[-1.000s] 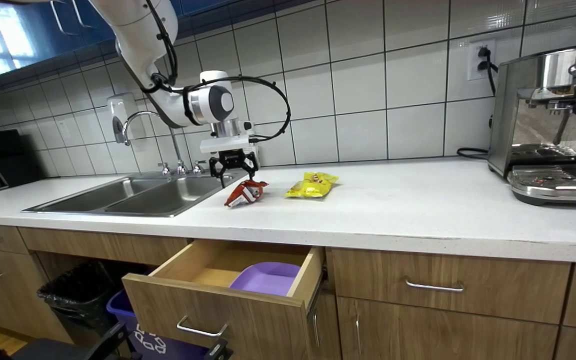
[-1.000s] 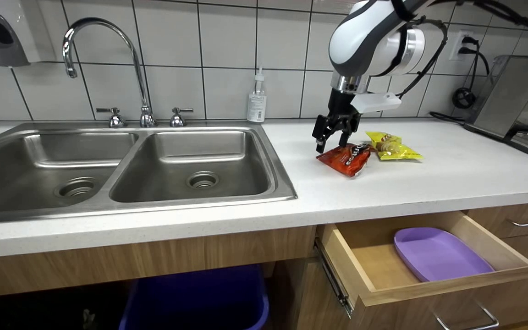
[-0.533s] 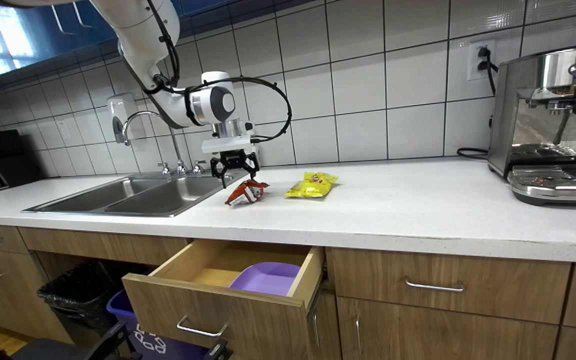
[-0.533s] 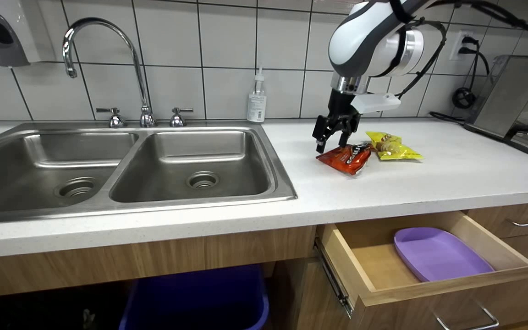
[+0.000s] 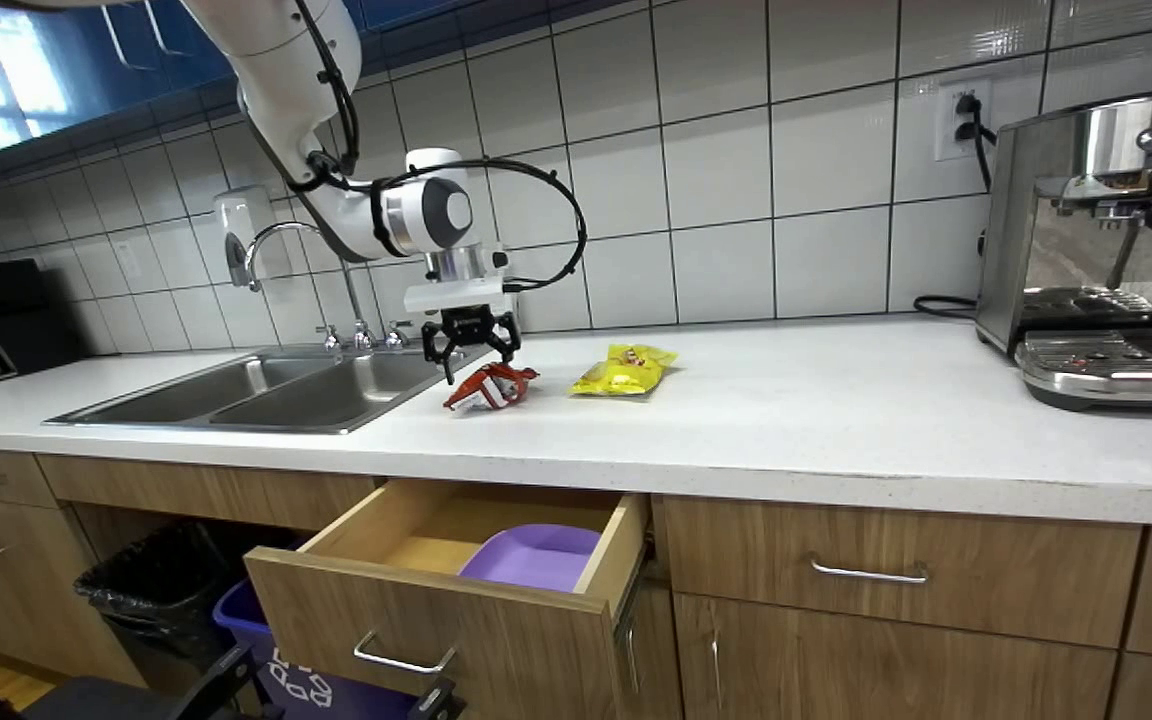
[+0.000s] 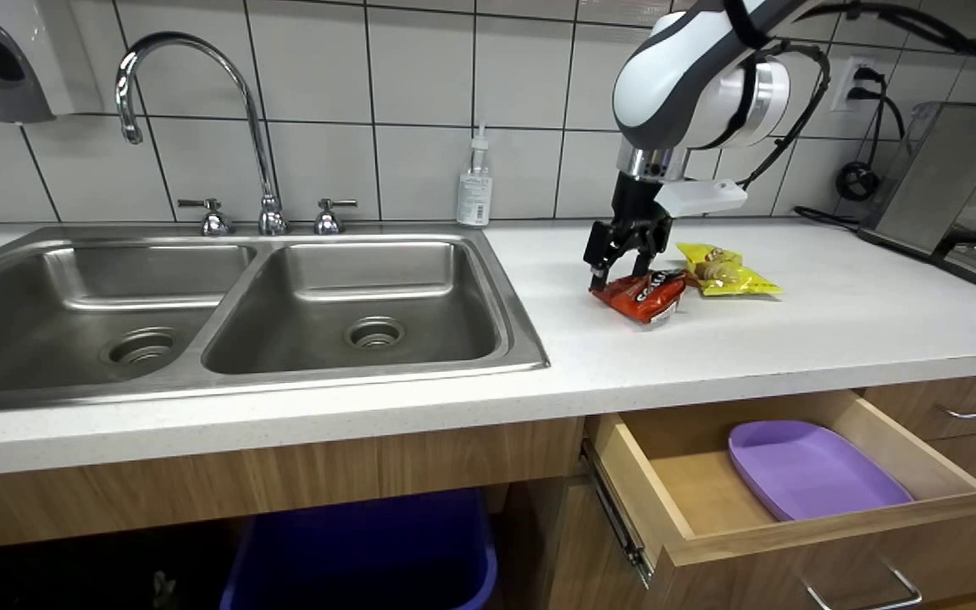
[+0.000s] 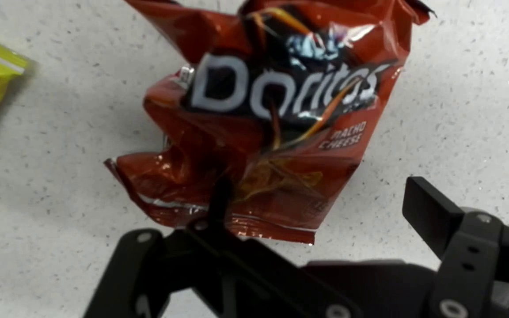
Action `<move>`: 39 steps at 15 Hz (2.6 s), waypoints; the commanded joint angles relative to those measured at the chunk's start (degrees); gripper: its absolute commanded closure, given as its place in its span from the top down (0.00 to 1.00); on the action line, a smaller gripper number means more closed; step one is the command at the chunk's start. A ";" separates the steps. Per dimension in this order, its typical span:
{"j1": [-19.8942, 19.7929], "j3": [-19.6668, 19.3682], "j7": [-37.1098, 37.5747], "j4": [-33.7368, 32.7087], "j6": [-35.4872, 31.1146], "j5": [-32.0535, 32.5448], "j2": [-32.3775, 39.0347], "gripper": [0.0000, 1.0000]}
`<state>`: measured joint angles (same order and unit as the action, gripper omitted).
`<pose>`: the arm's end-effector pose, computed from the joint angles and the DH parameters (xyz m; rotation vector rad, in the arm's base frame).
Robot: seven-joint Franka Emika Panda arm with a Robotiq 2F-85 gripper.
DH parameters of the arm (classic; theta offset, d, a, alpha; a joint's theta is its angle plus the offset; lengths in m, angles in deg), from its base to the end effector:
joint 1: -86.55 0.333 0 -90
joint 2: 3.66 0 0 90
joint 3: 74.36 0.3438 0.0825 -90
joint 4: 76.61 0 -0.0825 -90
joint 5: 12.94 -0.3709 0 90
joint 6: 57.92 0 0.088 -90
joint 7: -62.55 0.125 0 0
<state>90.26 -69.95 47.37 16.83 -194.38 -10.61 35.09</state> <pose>0.7010 0.0913 0.2445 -3.0582 -0.6460 -0.1216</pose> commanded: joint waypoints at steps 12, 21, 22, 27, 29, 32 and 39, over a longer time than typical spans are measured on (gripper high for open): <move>-1.65 0.70 -1.06 14.99 -0.86 0.21 -11.04 1.00; -4.03 0.32 -1.82 24.13 -1.14 -0.41 -17.23 1.00; -4.29 0.25 -1.91 25.12 -1.19 -0.48 -17.87 1.00; -5.25 -0.24 -2.04 29.53 -1.22 -0.60 -21.03 1.00; -5.52 -0.52 -2.11 31.16 -1.26 -0.69 -22.27 1.00; -5.74 -0.87 -2.00 33.47 -1.03 -0.81 -24.18 1.00; -6.11 -2.43 -1.58 38.49 -1.03 -0.63 -28.24 1.00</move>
<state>84.95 -72.01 47.24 51.53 -194.80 -10.72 10.74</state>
